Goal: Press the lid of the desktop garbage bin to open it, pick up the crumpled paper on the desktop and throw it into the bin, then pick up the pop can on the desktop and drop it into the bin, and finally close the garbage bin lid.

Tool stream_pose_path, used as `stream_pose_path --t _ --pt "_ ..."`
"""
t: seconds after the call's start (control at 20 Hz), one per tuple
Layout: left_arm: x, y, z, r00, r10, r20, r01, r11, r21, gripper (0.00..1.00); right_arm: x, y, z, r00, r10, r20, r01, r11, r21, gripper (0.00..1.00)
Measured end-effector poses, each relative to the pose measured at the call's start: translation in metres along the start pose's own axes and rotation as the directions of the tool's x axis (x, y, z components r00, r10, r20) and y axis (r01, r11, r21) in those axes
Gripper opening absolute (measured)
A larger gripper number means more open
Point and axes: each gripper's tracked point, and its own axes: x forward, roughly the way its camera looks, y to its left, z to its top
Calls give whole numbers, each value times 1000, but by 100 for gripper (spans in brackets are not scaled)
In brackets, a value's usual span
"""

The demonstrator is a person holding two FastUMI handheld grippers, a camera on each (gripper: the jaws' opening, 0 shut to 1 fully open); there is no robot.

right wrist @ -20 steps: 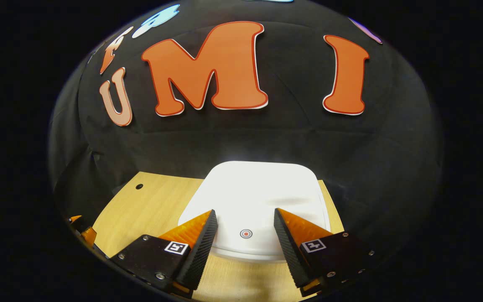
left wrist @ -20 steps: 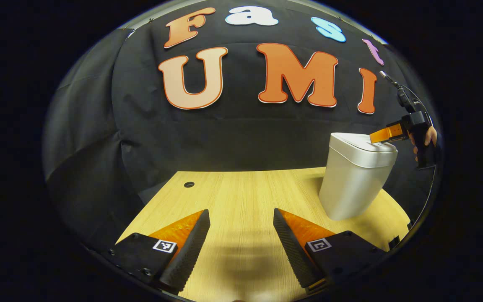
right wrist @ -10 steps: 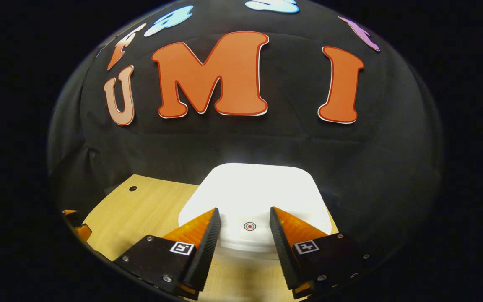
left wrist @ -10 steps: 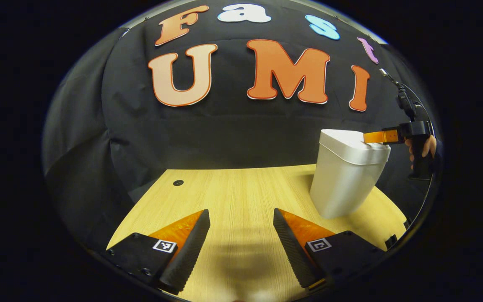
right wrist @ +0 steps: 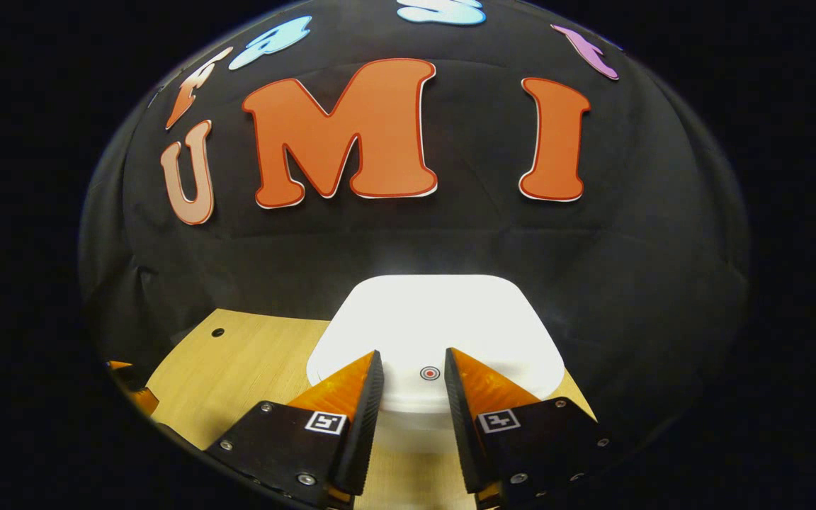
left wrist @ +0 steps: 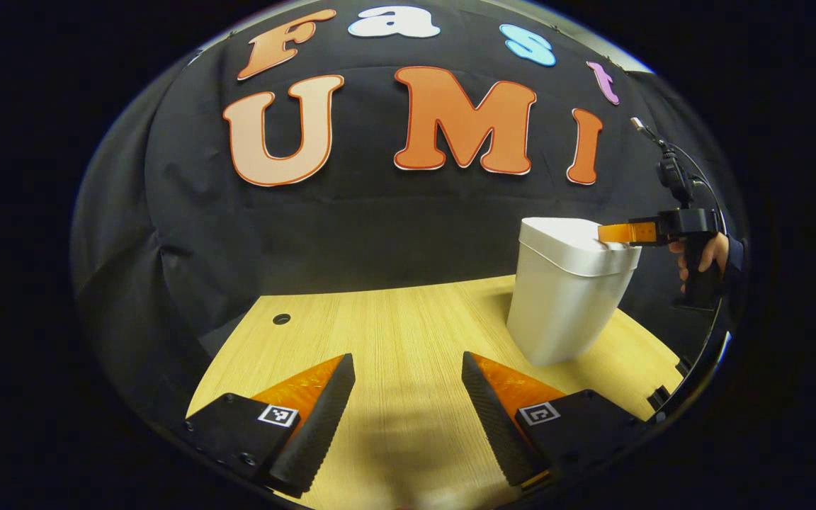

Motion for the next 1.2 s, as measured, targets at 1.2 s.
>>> stream_pose_path --t 1.2 --pt "-6 34 58 981 1 196 -15 998 68 98 -80 106 -68 999 33 39 -33 999 5 69"
